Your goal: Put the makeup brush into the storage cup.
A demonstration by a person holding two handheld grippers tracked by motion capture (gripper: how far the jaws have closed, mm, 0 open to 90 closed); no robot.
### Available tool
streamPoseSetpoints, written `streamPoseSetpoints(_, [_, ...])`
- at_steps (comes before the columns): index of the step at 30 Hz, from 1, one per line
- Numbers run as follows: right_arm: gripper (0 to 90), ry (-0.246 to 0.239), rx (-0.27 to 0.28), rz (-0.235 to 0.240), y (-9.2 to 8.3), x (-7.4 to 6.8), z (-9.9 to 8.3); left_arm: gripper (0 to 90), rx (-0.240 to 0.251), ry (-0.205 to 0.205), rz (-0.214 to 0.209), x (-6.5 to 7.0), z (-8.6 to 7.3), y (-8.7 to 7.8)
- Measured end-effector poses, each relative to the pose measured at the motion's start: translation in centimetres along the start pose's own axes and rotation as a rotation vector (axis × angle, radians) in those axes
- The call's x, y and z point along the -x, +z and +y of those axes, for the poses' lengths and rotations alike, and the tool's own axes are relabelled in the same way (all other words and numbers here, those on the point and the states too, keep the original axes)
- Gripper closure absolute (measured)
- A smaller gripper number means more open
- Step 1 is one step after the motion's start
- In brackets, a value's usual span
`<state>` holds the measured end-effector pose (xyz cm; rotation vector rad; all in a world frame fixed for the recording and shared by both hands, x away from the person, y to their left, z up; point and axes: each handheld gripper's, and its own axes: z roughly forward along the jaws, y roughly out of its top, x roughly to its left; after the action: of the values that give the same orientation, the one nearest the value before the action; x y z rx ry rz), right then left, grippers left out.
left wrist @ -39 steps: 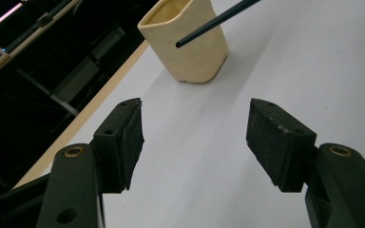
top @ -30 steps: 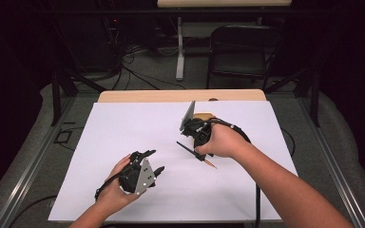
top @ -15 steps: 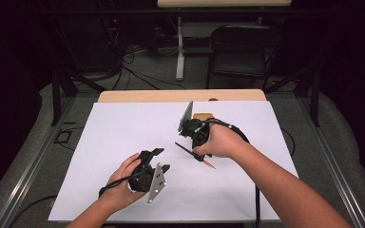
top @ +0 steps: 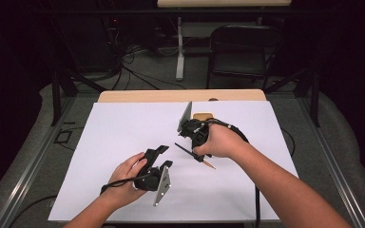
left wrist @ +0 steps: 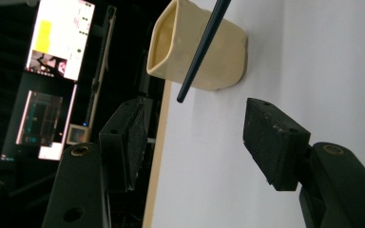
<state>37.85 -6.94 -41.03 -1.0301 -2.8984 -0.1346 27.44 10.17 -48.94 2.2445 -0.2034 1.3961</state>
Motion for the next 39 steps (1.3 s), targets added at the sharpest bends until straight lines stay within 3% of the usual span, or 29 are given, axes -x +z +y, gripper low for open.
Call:
streamPoseSetpoints(6, [83.3,-0.006,0.002,0.003,0.0,-0.3,0.1,41.9,-0.012,0.045,-0.002,0.4,0.3,0.6])
streamPoseSetpoints(9, [83.4,-0.011,-0.006,0.002,-0.1,-0.4,0.2,43.3,-0.039,0.113,0.018,0.6,0.4,0.7])
streamPoseSetpoints(17, [83.3,-0.021,-0.012,0.006,0.1,-0.7,0.5,48.5,-0.045,0.208,0.055,1.4,0.7,1.1])
streamPoseSetpoints(32, [83.3,-0.049,-0.024,0.014,0.3,-1.7,1.1,57.2,0.003,0.248,0.124,1.6,1.2,1.4])
streamPoseSetpoints(39, [83.3,-0.063,-0.038,0.014,0.5,-2.3,1.6,61.8,0.004,0.28,0.123,1.9,1.4,1.7])
